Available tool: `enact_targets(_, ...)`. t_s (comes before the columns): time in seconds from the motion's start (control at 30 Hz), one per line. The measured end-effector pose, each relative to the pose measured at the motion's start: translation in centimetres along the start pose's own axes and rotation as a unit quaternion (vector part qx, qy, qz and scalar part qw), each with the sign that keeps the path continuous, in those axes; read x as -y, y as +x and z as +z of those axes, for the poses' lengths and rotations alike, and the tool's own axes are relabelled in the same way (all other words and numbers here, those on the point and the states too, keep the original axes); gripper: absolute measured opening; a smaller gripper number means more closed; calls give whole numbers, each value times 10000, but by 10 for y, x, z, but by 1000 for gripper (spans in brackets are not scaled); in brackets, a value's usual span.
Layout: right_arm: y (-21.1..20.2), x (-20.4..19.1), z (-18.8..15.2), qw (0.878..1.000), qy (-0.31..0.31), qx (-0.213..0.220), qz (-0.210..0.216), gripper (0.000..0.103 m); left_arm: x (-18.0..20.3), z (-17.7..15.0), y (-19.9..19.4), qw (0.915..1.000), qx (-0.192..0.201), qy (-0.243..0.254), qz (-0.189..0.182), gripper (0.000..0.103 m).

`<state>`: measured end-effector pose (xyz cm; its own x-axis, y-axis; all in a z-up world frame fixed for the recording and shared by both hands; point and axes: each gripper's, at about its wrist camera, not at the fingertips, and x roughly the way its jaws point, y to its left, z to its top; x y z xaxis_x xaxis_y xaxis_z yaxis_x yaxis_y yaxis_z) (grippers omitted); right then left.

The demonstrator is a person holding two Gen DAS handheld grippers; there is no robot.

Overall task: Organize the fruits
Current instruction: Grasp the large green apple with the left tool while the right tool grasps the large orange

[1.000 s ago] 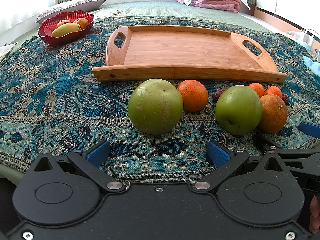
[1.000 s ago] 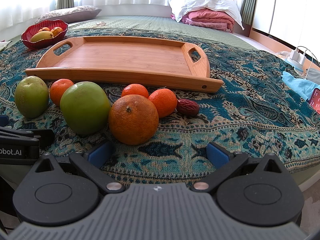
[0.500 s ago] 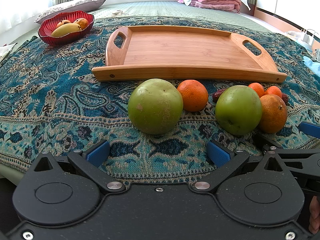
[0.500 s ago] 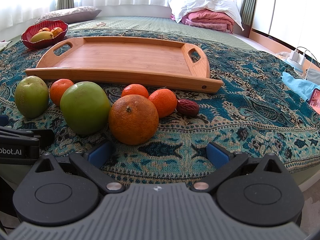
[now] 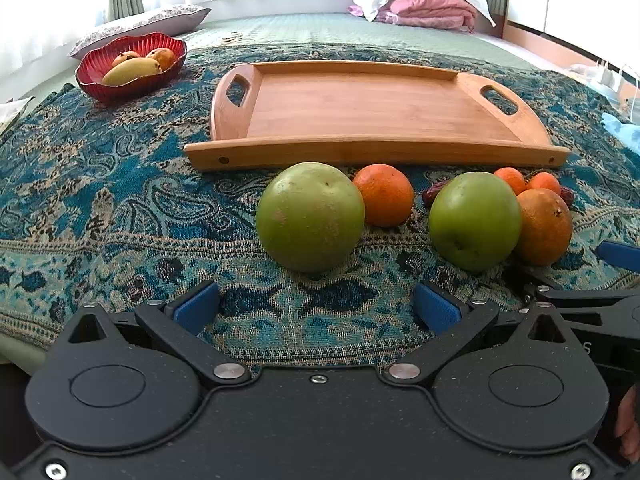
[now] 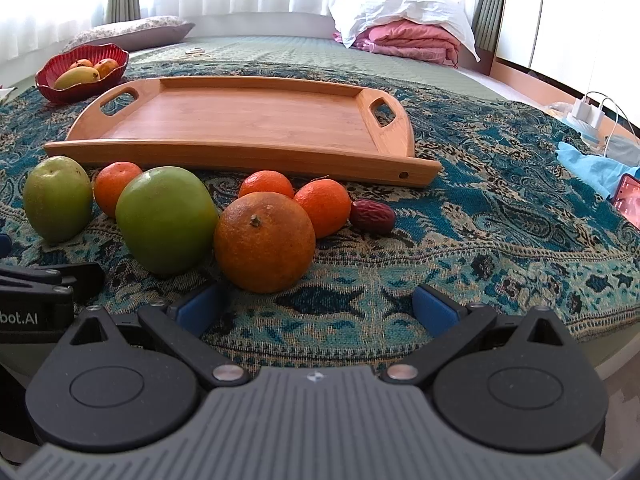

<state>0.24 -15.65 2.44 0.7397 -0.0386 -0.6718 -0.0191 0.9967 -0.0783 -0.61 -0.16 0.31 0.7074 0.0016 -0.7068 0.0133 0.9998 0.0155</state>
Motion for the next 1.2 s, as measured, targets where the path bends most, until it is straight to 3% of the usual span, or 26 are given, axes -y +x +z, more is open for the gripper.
enact_targets(0.1,-5,5,3,9997,160,86,139,103,-4,7,-3,9998,-37,-168,-55,99)
enact_targets(0.27,-16,4,1,9981,134,463,385,93,-13,16,-11,9990,166,-374,-154,86)
enact_targets(0.43,-22,-3,3,9967,-7,725,354,70,-16,24,-16,9986,368,-320,-197,71)
enact_targets(0.63,-25,-8,5,9958,-105,770,483,54,-17,30,-13,9974,391,-467,-378,60)
enact_targets(1.2,-19,-12,7,9952,-199,795,531,53,-19,26,0,9958,400,-722,-390,60)
